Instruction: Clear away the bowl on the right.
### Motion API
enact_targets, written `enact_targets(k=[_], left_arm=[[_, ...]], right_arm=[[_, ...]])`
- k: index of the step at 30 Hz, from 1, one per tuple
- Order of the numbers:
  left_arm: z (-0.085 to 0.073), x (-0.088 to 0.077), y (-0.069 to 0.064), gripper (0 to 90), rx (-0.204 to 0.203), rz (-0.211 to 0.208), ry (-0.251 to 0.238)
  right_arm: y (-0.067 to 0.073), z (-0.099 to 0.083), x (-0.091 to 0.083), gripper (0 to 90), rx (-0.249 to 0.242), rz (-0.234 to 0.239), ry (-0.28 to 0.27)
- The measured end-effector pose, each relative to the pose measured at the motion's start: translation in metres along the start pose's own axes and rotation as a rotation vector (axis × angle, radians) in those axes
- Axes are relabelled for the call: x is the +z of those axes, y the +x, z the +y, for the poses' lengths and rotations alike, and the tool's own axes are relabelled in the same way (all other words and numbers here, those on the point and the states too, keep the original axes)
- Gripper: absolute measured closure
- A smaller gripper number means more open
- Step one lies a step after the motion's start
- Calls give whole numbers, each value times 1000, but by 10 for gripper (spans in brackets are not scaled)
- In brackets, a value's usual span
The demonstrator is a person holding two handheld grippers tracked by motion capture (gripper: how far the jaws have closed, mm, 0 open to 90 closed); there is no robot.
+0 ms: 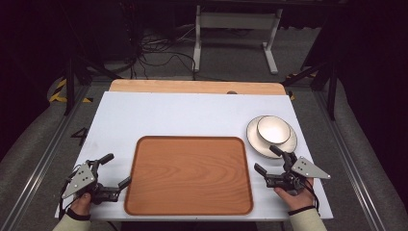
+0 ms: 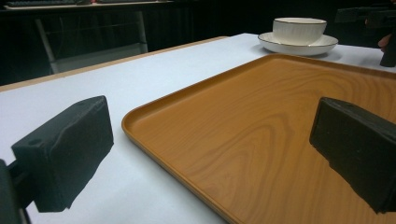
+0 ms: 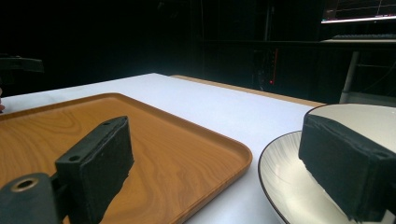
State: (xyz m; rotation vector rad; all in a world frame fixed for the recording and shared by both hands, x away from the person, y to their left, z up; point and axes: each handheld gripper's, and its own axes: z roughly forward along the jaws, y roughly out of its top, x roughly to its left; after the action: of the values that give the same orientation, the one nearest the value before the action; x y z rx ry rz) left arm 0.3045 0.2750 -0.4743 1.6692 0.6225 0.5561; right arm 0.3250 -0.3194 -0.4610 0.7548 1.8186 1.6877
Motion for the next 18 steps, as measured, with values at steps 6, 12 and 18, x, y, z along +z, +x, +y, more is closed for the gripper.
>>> enact_targets(k=[6,12,18], left_arm=[[0,0,0,3,2,1,-1],[0,0,0,3,1,0,0],[0,0,0,3,2,0,-1]], right_arm=[[0,0,1,105,-3,4,6],[0,0,1,104,-2,4,6],[1,0,1,105,-7,7,6]])
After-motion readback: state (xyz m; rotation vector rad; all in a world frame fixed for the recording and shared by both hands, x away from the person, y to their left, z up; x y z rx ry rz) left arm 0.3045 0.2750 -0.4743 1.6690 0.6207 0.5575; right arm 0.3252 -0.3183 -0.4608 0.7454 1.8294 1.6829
